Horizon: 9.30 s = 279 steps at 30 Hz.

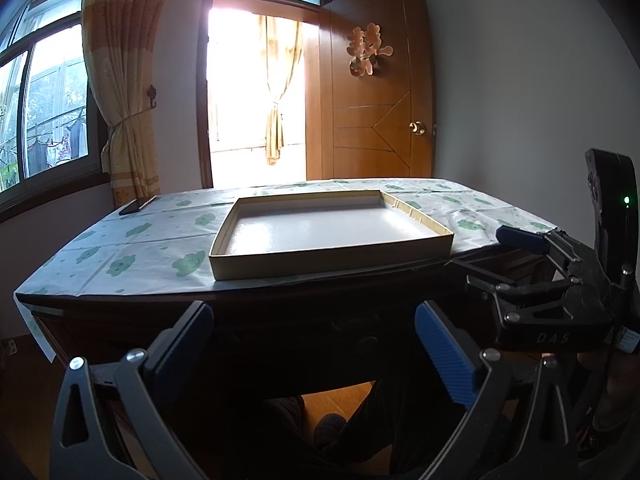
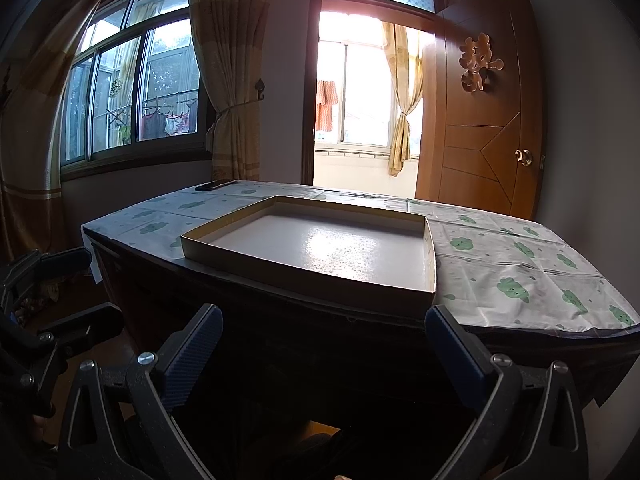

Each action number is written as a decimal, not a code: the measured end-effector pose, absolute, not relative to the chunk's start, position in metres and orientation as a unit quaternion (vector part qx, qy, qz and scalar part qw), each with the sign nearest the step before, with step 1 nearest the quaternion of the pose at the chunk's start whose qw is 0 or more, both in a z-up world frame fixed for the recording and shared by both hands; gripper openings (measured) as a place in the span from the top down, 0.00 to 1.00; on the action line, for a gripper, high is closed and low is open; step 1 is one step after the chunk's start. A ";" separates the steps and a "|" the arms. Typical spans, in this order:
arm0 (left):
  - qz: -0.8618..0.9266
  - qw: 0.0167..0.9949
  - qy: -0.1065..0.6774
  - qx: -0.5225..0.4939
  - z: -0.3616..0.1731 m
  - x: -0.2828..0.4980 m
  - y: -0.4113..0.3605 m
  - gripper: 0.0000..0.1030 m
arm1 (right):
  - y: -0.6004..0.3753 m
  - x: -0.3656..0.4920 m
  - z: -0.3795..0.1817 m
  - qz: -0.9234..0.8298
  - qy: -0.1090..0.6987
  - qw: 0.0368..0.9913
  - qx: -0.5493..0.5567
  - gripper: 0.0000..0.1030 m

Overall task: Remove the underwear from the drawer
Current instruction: 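Hook the right tool on the drawer front and pull it open, then pull the drawer further open with the right tool, then grasp the beige underwear with the left tool while the right tool grasps the red garment, then lift the beige underwear and red garment up out of the drawer with both tools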

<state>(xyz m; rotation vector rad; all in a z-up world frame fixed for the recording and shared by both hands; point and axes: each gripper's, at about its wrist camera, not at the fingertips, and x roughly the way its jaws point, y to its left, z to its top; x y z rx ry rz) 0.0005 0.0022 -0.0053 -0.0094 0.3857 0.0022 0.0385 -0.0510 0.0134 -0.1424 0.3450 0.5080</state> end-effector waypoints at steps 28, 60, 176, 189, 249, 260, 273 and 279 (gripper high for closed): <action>0.030 0.974 0.222 -0.031 -0.034 0.020 0.018 0.00 | -0.032 0.065 -0.028 0.284 0.093 0.948 -0.109 0.01; 0.046 0.971 0.231 -0.053 -0.039 0.021 0.033 0.00 | -0.016 0.089 -0.071 0.283 -0.051 0.935 -0.207 0.01; 0.052 0.946 0.317 -0.041 -0.041 0.033 0.056 0.00 | -0.029 0.032 -0.063 0.322 0.255 0.893 -0.186 0.01; 0.030 0.929 0.369 -0.027 -0.063 0.046 0.051 0.00 | -0.020 0.047 -0.063 0.334 0.312 0.865 -0.206 0.01; -0.073 0.869 0.489 0.021 -0.106 0.048 0.071 0.87 | -0.053 0.133 -0.086 0.328 0.524 0.784 -0.048 0.08; -0.090 0.892 0.442 -0.022 -0.075 0.039 0.084 0.87 | -0.038 0.140 -0.106 0.337 0.556 0.755 -0.081 0.13; -0.101 0.928 0.359 -0.010 -0.051 0.043 0.070 0.87 | -0.037 0.147 -0.115 0.341 0.572 0.741 -0.081 0.34; -0.090 0.931 0.353 -0.007 -0.053 0.047 0.071 0.88 | -0.034 0.155 -0.121 0.329 0.589 0.734 -0.078 0.31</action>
